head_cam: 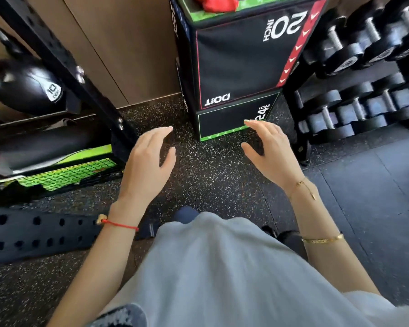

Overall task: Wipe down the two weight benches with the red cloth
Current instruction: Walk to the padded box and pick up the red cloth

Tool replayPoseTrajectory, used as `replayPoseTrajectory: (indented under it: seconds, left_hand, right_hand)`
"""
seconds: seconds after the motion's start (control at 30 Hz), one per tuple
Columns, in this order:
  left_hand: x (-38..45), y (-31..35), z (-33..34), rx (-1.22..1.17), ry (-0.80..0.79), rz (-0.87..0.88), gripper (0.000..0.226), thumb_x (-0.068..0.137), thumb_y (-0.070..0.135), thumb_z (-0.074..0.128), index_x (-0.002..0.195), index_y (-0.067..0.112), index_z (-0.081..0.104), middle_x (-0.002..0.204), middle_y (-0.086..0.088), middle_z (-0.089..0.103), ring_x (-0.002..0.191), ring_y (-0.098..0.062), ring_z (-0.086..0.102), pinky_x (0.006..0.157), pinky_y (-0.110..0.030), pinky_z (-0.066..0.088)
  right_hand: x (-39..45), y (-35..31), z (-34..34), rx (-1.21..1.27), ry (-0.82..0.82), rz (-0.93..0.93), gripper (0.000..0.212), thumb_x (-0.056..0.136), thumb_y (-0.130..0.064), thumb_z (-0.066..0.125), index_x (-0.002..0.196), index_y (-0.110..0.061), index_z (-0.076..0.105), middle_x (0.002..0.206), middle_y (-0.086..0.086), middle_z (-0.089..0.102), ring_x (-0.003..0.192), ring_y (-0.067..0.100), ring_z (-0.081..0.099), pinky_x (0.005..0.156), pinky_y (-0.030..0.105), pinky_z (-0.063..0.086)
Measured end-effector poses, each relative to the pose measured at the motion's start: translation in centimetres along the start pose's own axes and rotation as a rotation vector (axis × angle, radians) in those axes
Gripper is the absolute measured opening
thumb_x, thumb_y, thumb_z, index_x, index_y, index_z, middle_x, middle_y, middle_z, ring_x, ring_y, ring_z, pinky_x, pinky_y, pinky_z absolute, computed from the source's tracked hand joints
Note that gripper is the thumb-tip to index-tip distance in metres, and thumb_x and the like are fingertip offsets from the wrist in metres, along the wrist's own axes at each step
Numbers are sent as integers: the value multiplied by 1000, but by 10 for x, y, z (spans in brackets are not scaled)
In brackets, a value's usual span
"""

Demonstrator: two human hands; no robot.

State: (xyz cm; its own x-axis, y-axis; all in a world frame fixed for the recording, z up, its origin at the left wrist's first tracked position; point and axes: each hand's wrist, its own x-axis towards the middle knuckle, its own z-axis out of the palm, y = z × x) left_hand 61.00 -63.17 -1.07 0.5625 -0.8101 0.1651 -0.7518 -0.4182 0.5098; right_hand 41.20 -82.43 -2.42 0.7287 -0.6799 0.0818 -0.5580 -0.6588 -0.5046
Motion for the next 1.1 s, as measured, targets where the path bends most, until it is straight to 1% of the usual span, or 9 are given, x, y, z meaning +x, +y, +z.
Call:
replayPoseTrajectory:
  seconds: [0.07,0.17,0.37,0.57,0.67,0.73,0.97,1.1]
  left_hand:
    - [33,-2,6,9,8,-1,43,98,22,55,140,17,51,140,0,54,134,-10,42,112,-18,27]
    - [80,-10,19,21,7,-11,43,98,22,54,141,18,50,141,1,54,134,-11,42,111,-16,25]
    - [178,-37,45,18,-5,7,42,98,22,54,140,18,51,140,0,55,134,-12,44,110,-14,24]
    - [310,-58,50,25,16,36,41,98,21,55,138,16,52,138,0,56,132,-13,45,111,-18,28]
    - [377,-66,50,30,19,69,42,98,21,55,139,16,52,138,0,56,132,-12,45,112,-19,28]
    - [414,-69,51,28,8,84,42,97,20,55,139,15,51,138,0,56,132,-13,45,113,-23,30]
    - [503,-75,69,12,-39,112,42,96,20,55,138,14,52,137,-2,56,131,-15,46,112,-28,35]
    - [539,-75,93,3,-46,105,41,96,17,56,136,10,54,134,-6,58,129,-20,48,112,-31,36]
  right_hand:
    - [34,5,-1,15,0,-5,49,94,-31,57,141,-21,46,141,-4,50,134,16,38,113,36,29]
    - [79,12,5,27,-11,-8,48,94,-30,57,140,-21,46,141,-3,50,134,17,39,113,37,29]
    - [177,31,22,32,-22,-11,48,94,-30,57,140,-22,46,140,-4,50,134,16,39,112,33,27]
    - [301,45,16,78,39,-7,46,94,-26,59,137,-18,49,137,-3,53,131,18,43,110,41,35]
    - [363,51,12,64,59,-6,46,93,-25,60,137,-17,50,137,-1,54,130,20,44,111,39,35]
    - [397,55,10,67,84,8,45,93,-24,60,137,-16,51,136,-1,54,129,20,44,110,36,33]
    - [475,77,15,78,99,62,45,93,-26,59,136,-18,51,135,-1,54,130,20,43,111,35,31]
    - [517,96,19,75,86,65,44,92,-26,60,135,-17,52,131,0,56,127,22,45,109,39,34]
